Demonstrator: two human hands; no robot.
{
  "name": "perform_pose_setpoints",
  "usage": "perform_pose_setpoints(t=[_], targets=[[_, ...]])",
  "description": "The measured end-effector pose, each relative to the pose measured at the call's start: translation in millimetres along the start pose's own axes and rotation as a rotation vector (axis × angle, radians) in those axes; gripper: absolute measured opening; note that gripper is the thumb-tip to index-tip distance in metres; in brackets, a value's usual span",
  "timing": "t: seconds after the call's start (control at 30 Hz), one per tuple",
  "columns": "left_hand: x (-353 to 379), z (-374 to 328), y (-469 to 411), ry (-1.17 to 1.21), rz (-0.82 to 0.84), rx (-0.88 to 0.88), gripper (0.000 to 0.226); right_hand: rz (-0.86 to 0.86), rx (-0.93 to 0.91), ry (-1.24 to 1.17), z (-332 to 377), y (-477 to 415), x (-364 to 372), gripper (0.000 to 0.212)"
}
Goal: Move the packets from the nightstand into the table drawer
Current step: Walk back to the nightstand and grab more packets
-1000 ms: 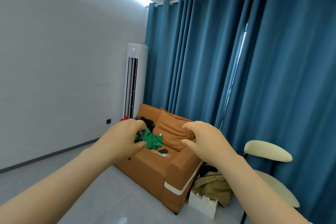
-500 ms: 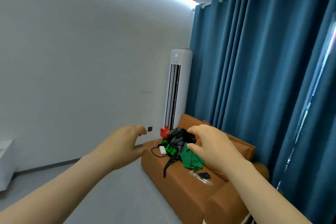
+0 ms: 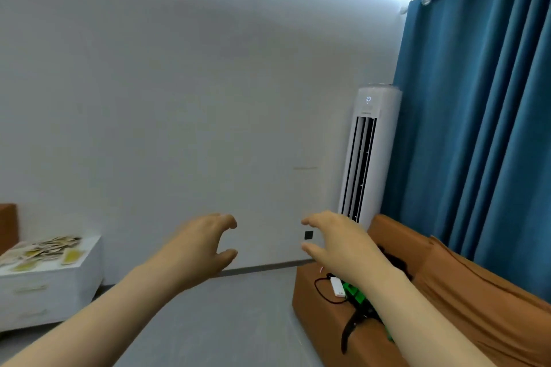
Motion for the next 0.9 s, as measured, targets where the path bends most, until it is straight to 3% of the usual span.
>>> perform_pose_setpoints(t=[0.6,0.9], targets=[[71,303,-199,-0.216,-0.061,-0.258,0.047,0.026,-0.291,-0.181,95,-362,228,0.047],[75,480,-241,-0.324,-0.072,-0.464,0.043,0.109,-0.483,-0.297,213,-510,350,0.046]])
Point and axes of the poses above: each hand's wrist, its own y-axis away from the middle knuckle, its own x-axis out of the palm, z = x × y, the point moved 8 cm from there along -y, towards the middle knuckle, and after that the axes turned 10 degrees about -z, right-handed, at the moved point
